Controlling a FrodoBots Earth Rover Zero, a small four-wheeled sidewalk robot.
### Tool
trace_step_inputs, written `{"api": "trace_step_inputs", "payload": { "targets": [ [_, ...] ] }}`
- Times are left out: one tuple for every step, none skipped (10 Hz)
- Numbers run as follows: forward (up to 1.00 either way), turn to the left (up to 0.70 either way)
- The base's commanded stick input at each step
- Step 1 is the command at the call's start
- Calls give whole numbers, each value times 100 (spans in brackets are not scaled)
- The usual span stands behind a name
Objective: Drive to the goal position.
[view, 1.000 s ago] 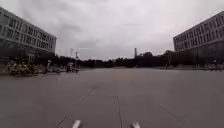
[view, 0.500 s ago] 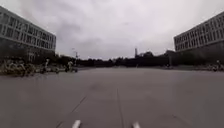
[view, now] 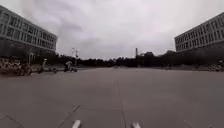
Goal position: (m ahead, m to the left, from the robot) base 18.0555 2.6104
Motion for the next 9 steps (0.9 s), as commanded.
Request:
{"api": "trace_step_inputs", "payload": {
  "targets": [
    [70,0],
    [70,0],
    [70,0],
    [70,0],
    [70,0],
    [70,0],
    [70,0],
    [70,0],
    [70,0]
  ]
}}
